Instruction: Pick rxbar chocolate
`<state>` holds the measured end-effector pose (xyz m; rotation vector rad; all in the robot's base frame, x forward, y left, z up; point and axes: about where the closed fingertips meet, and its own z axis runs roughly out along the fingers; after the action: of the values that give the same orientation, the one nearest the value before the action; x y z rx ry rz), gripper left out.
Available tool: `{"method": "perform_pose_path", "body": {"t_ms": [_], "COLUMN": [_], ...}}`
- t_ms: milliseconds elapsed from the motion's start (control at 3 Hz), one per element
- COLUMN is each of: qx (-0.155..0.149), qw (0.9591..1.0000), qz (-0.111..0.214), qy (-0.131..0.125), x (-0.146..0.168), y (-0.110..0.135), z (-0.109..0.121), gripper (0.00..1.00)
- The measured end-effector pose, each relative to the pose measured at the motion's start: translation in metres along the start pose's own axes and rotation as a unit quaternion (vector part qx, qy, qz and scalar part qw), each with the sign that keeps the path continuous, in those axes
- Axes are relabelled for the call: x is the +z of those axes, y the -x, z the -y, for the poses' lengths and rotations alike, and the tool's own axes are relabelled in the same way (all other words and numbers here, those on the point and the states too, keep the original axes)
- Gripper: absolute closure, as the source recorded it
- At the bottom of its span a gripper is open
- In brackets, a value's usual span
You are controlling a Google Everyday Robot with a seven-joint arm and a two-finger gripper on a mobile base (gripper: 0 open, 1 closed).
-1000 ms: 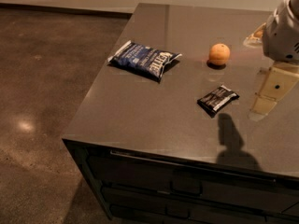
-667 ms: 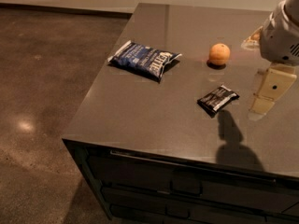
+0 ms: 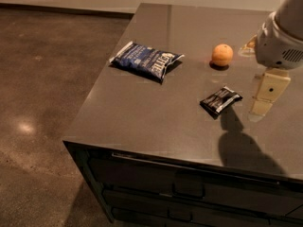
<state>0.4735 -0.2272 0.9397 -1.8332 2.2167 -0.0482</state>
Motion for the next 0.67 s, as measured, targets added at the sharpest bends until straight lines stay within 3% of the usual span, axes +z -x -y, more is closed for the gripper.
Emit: {"method": "perform_pose_path", "body": {"t_ms": [667], "qx": [-0.046], "qw": [0.9976], "qz": [-0.014], "qy": [0.05], "x": [0.043], "y": [-0.014], "z": [0.019], "gripper": [0.0]}}
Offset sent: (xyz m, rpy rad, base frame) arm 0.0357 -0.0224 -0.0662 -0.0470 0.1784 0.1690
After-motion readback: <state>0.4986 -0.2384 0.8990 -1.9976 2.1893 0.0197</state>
